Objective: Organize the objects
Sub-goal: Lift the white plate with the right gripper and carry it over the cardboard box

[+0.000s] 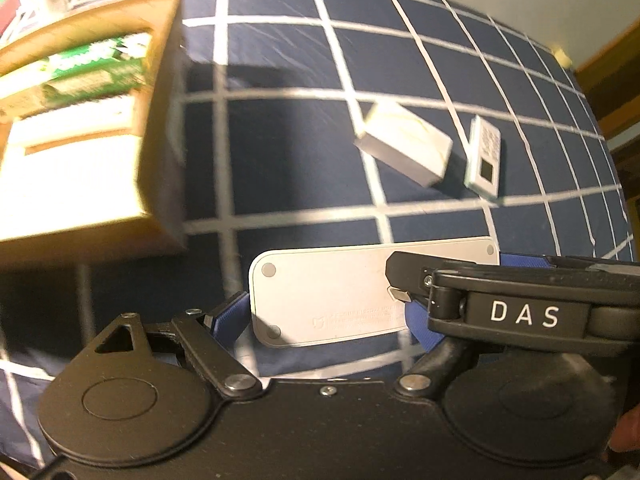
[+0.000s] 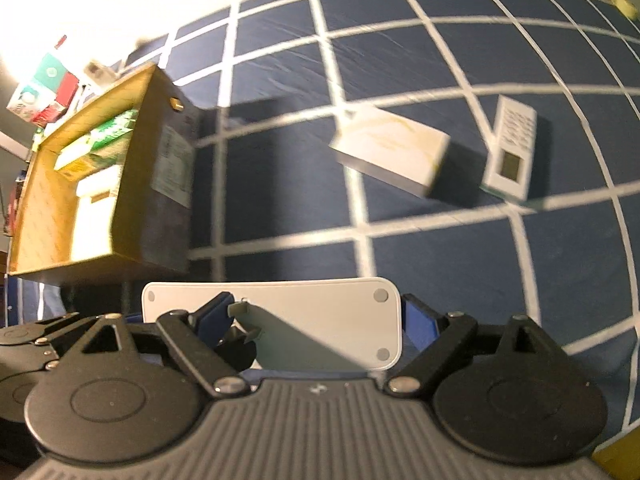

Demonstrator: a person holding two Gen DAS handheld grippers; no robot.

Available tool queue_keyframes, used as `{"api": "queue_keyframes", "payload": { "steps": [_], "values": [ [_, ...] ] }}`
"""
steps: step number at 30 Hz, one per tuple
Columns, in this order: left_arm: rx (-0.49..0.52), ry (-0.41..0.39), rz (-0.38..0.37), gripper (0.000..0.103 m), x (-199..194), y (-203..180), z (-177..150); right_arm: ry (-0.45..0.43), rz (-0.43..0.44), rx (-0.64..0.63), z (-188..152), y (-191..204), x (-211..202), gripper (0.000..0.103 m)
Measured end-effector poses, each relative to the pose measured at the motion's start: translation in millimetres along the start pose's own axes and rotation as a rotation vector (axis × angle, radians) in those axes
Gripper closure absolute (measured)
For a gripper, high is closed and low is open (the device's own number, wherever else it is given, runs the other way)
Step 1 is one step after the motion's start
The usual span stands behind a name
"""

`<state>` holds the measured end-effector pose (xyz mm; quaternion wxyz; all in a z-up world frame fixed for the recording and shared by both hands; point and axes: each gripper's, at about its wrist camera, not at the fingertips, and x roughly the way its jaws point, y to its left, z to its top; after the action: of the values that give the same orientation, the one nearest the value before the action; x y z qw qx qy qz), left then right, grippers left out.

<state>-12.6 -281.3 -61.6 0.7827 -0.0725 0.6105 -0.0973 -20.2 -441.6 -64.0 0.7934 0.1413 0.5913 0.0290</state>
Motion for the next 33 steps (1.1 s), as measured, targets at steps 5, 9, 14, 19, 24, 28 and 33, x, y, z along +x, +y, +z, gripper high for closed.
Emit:
{"api": "queue_keyframes", "payload": {
  "steps": [5,9,14,19,24,28,33],
  "values": [
    [0.009,-0.035,0.018,0.021,-27.1,34.1,12.1,-0.035,0.019,-0.009,8.4,45.0,-4.6,0.015],
    [0.018,-0.060,0.030,0.021,-45.6,60.8,19.4,-0.061,0.031,-0.014,12.6,78.7,-7.2,0.015],
    [0.028,-0.086,0.043,0.021,-66.2,94.5,24.3,-0.088,0.044,-0.019,14.9,118.2,-6.9,0.015],
    [0.035,-0.110,0.052,0.021,-85.2,124.5,27.1,-0.112,0.052,-0.023,17.1,154.9,-7.3,0.015],
    [0.026,-0.128,0.053,0.021,-97.6,151.2,30.3,-0.124,0.055,-0.039,19.7,185.7,-5.9,0.015],
    [0.011,-0.131,0.052,0.021,-101.4,171.8,31.8,-0.120,0.054,-0.055,21.6,206.9,0.6,0.015],
    [-0.005,-0.131,0.050,0.021,-102.4,196.6,37.3,-0.113,0.052,-0.068,27.0,231.8,10.9,0.015]
  ]
}}
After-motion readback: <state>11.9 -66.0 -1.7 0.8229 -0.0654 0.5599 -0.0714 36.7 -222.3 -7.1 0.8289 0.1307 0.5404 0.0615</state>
